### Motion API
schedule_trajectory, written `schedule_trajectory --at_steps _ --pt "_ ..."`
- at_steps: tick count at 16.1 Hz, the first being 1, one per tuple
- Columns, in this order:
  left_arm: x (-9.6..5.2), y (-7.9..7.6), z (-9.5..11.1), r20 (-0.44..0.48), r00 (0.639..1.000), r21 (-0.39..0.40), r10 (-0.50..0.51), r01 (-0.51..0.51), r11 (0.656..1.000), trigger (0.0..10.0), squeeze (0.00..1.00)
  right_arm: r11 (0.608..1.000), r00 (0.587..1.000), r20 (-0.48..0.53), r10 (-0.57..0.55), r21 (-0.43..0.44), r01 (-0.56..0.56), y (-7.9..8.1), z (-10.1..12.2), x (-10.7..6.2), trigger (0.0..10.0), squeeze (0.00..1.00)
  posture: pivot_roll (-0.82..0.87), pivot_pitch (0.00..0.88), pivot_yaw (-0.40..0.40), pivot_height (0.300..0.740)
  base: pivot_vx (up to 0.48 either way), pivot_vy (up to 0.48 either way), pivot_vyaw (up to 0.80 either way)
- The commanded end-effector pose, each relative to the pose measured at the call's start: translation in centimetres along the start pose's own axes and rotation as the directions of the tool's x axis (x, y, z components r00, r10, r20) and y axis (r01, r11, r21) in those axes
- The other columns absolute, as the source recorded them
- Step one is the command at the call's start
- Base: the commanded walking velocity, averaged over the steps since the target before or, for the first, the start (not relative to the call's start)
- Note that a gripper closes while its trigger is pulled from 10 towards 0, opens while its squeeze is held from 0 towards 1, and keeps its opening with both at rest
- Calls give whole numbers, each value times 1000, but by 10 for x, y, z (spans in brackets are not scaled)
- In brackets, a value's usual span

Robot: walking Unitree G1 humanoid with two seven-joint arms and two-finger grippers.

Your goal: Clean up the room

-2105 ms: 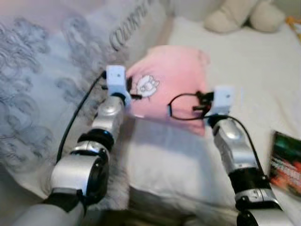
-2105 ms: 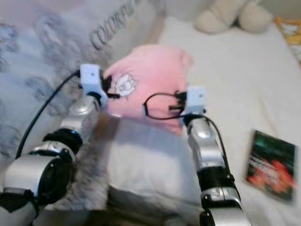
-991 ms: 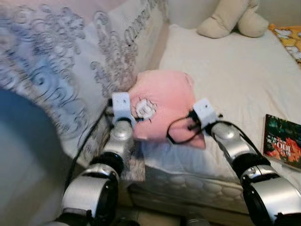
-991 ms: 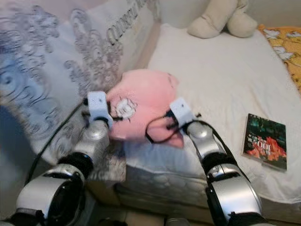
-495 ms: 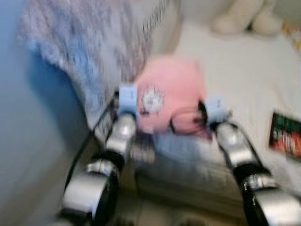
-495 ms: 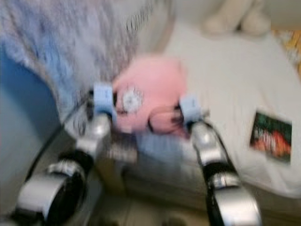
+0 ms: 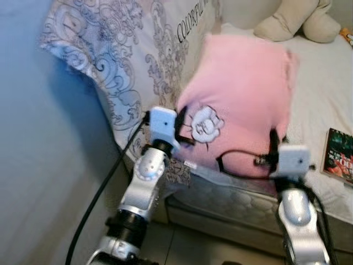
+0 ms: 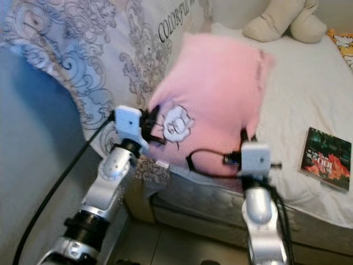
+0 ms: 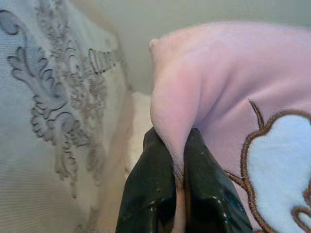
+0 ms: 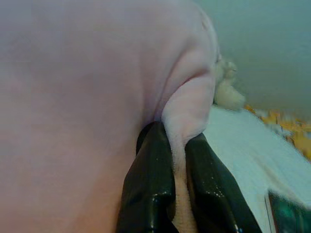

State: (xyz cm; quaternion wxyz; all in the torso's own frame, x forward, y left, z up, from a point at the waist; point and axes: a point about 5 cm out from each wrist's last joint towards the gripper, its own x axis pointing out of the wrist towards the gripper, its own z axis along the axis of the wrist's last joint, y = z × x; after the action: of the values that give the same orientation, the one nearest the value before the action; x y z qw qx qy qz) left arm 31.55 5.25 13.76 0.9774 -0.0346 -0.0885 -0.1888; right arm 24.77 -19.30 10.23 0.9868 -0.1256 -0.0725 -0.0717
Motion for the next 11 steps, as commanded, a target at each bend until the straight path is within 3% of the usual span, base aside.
schedule_trajectory --at_steps 1,4,7,11 --pt "5 0 8 13 1000 21 -6 5 1000 10000 0 998 998 -12 -55 -3 55 -9 3 3 10000 0 -258 0 75 740 480 0 0" --pt "12 4 21 -17 999 28 30 -29 999 10000 0 1000 998 -50 -25 5 26 -5 7 10 10000 0 -268 0 83 740 477 0 0" --pt "16 11 15 -87 991 -55 105 -110 992 10000 0 999 997 -66 29 27 -27 4 9 21 10000 0 -271 0 83 740 471 0 0" --pt "23 17 17 -98 985 -64 142 -149 987 10000 0 998 995 -72 62 31 -60 7 12 35 10000 0 -260 0 75 740 468 0 0"
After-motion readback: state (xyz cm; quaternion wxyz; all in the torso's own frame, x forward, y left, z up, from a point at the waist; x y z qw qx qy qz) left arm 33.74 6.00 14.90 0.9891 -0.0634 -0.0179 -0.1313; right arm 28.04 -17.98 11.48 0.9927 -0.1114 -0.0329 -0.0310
